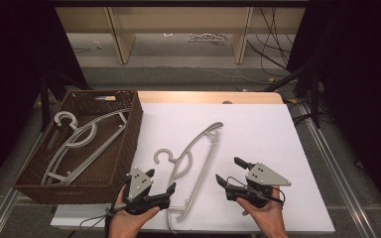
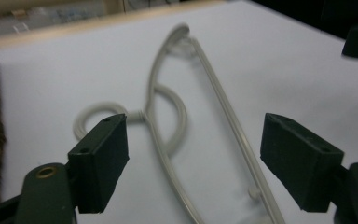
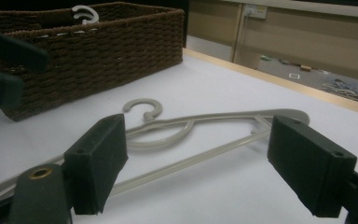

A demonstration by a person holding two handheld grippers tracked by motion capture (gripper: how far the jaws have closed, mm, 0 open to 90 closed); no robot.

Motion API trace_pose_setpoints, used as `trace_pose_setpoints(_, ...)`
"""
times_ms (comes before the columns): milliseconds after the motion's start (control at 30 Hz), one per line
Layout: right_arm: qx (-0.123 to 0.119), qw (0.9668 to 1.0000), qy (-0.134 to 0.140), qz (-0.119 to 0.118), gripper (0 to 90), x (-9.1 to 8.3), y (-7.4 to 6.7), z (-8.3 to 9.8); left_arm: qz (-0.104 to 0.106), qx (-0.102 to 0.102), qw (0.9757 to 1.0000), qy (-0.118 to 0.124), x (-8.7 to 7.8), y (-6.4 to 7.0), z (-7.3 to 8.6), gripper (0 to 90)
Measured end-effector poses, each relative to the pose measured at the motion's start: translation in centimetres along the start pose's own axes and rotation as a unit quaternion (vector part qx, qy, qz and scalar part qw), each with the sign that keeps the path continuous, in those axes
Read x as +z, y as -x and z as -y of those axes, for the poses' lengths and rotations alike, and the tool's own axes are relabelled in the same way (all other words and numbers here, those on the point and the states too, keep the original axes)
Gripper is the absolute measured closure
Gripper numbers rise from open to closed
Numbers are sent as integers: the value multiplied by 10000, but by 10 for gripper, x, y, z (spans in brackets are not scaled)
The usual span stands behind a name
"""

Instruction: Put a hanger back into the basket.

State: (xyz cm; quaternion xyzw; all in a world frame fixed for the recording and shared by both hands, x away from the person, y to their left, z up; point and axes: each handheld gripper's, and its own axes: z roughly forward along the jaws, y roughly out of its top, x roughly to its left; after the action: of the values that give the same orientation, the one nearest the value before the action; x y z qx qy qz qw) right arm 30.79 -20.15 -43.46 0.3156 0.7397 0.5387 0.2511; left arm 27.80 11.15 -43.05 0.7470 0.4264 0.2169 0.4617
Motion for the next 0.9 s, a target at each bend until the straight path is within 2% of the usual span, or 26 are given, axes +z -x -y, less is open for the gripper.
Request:
trace_pose_setpoints(33,0,10000,0,0,208,0,0,0,0,0,10000,0,0,0,0,210)
trace_pose_setpoints(100,-46,10000,-16,-30,208,0,-1,0,-130,201,9997,-43,6,1,4,206)
trace_pose_setpoints(133,-35,9999,55,-89,208,1,-3,0,-163,205,9996,-95,12,-3,5,216)
trace_pose_setpoints(367,-86,10000,-9,-27,209,2,-2,0,-169,287,9986,-408,30,-17,4,238)
trace_pose_setpoints(400,-92,10000,-18,-13,209,1,-2,0,-152,413,9971,-614,37,-19,5,237)
trace_pose_setpoints(433,-92,10000,-18,-13,209,1,-2,0,-152,413,9971,-614,37,-19,5,238)
trace_pose_setpoints(467,-69,9999,-66,-35,208,0,-2,0,-96,548,9954,-786,39,-22,5,238)
trace_pose_setpoints(500,-26,10000,-74,-25,209,0,-3,0,-112,483,9958,-770,45,-21,6,242)
trace_pose_setpoints(533,-73,10000,-47,-13,210,0,-4,0,-70,763,9911,-1091,51,-25,6,252)
trace_pose_setpoints(567,-73,10000,-47,-13,210,0,-4,0,-70,763,9911,-1091,51,-25,6,266)
trace_pose_setpoints(600,-106,9999,-41,-58,210,0,-4,0,-55,804,9887,-1263,61,-24,8,281)
trace_pose_setpoints(667,-94,9999,-10,-62,210,1,-4,0,-70,805,9879,-1321,66,-23,8,281)
trace_pose_setpoints(700,-91,9999,-29,-69,211,1,-4,0,-66,871,9864,-1395,72,-23,9,282)
trace_pose_setpoints(800,-15,9999,-47,-95,211,0,-4,0,-13,738,9852,-1550,83,-23,11,304)
trace_pose_setpoints(833,-59,9999,-81,-64,211,-1,-3,0,-13,738,9852,-1550,83,-23,11,306)
trace_pose_setpoints(900,-100,9999,17,-13,212,-1,-2,0,-64,759,9847,-1567,83,-25,10,314)
